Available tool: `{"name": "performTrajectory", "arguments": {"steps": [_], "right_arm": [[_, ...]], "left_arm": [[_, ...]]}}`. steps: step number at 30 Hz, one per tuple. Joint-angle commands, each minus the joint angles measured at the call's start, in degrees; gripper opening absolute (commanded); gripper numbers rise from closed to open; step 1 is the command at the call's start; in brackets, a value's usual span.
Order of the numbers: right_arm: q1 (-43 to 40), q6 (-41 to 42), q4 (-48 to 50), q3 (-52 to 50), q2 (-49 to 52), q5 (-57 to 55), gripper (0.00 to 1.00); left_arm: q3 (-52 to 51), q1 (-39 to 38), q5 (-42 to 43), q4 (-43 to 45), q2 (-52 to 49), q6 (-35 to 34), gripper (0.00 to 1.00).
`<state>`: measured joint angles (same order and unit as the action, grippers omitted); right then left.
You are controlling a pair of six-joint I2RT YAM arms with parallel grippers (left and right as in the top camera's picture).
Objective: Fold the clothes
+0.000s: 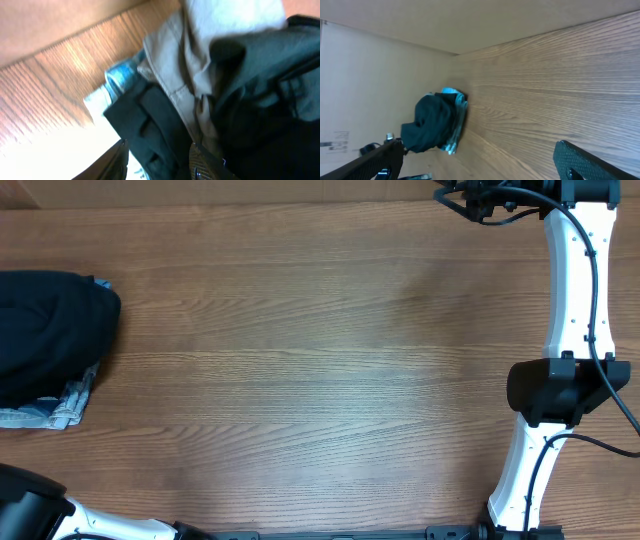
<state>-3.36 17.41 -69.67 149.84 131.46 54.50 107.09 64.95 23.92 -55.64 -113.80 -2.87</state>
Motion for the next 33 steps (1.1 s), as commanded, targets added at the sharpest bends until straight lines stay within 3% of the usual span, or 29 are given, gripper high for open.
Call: {"name": "performTrajectory", "arguments": {"steps": [1,4,8,11,13,17,21,28,33], "right_arm": [[-0.33,-1.60,0.13,-0.04,-2.16,-5.22,1.00],[-0.90,-1.60,0.11,-0.04,-2.16,-7.85,1.00],[-0.90,-1.62,-0.55,-0.04,-2.16,-9.77,1.00],[-0.90,-1.60,-0.81,-0.04,-2.16,-11.87,1.00],[-0.90,-1.60,-0.81,-0.04,-2.16,-11.87,1.00],[-0.90,-1.60,-1.95,-0.04,-2.16,-12.02,1.00],[-0.90,-1.60,-2.51,-0.04,-2.16,-12.09,1.00],[-0.90,-1.57,-2.49,-0.04,-2.16,-12.07,1.00],[-0.90,-1.57,-3.43,-0.04,-2.16,-12.04,1.00]], "left_arm": [[0.35,-4.57,-1.97,-0.72,4.33,0.72,0.43],[0.44,-10.49,-5.07,0.50,10.71,1.44,0.47],[0.42,-16.50,-5.03,-1.51,14.86,2.89,0.75],[0.42,-17.40,-4.98,-5.90,13.99,0.20,0.93],[0.39,-17.35,-5.22,-8.09,13.40,-2.19,1.00],[0.42,-17.40,-15.21,-17.11,13.29,-13.53,0.98],[0.26,-17.75,-21.16,-24.50,13.27,-16.55,1.00],[0.24,-17.73,-29.05,-26.60,9.42,-17.51,1.00],[0.24,-18.51,-26.73,-22.77,3.37,-14.40,1.00]]}}
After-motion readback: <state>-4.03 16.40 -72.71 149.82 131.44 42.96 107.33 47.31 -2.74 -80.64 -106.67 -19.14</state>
